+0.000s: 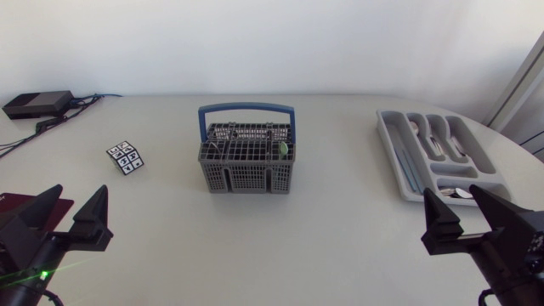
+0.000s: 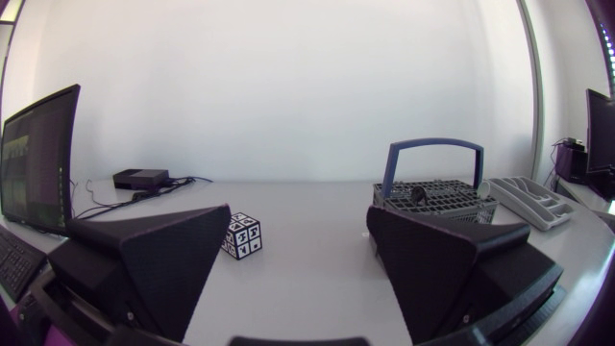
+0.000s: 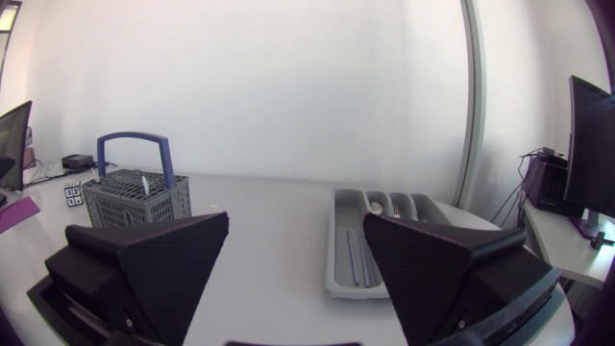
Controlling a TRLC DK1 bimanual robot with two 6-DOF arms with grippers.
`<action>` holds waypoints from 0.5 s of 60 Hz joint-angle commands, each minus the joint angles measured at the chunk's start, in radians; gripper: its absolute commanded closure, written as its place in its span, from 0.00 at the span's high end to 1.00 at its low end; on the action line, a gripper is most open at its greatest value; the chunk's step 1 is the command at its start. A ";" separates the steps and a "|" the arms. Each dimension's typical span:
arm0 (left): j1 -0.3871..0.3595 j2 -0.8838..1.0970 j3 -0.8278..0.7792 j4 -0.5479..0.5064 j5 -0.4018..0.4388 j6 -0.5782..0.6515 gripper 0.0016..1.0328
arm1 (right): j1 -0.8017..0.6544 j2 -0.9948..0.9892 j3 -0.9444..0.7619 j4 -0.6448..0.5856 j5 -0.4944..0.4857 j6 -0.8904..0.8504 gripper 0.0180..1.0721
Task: Transfer all utensils from the basket to the drawer tray.
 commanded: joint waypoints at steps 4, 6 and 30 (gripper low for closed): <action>-0.006 -0.005 -0.038 -0.015 -0.006 -0.035 0.96 | 0.004 -0.005 -0.020 0.009 -0.004 0.023 0.96; -0.006 -0.005 -0.038 -0.015 -0.006 -0.035 0.96 | 0.005 -0.005 -0.020 0.009 -0.004 0.023 0.96; -0.010 -0.008 -0.024 -0.003 -0.006 -0.037 0.96 | 0.008 -0.007 -0.020 0.012 -0.004 0.020 0.96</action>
